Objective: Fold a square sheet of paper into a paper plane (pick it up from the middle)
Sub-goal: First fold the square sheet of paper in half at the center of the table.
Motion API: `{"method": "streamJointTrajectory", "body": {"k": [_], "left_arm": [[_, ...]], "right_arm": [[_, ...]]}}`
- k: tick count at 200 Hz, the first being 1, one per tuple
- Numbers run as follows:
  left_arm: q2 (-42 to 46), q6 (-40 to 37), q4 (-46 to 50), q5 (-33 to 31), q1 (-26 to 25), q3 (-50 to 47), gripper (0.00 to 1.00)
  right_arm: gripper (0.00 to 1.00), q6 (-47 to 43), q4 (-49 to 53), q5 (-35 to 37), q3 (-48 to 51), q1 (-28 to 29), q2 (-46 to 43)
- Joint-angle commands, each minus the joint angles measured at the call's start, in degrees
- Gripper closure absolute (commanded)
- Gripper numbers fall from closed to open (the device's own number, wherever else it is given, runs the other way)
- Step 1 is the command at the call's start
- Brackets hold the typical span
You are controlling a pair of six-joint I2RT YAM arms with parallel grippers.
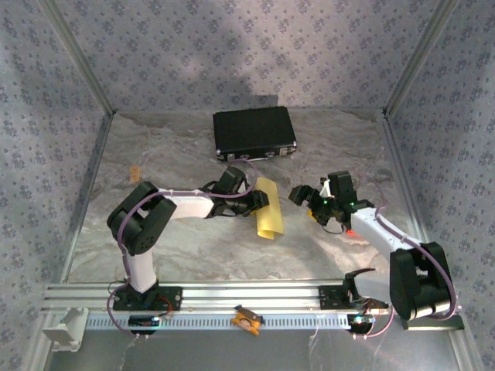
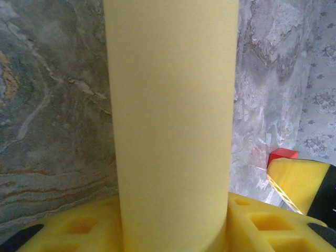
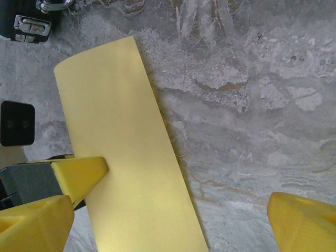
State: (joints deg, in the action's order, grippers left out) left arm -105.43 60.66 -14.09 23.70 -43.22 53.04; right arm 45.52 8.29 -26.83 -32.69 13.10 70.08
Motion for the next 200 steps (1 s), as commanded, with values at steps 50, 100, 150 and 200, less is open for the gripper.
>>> {"method": "streamJointTrajectory", "body": {"k": [50, 100, 150, 200], "left_arm": [[-0.11, -3.85, 8.57, -4.21, -0.40, 1.33, 0.41], [1.95, -6.67, 12.30, -6.29, -0.54, 2.59, 0.32], [3.28, -8.40, 17.07, -9.58, 0.56, 2.77, 0.33], [2.10, -12.21, 21.57, -9.84, 0.61, 4.35, 0.39]], "right_arm": [[0.03, -0.68, 1.12, -0.42, -1.28, 0.34, 0.23], [0.03, -1.00, 1.20, -0.34, -1.30, 0.76, 0.41], [0.03, -1.22, 0.60, -1.38, -1.85, 1.44, 1.95], [0.03, -1.57, 0.59, -1.64, -2.60, 2.44, 2.89]]}}
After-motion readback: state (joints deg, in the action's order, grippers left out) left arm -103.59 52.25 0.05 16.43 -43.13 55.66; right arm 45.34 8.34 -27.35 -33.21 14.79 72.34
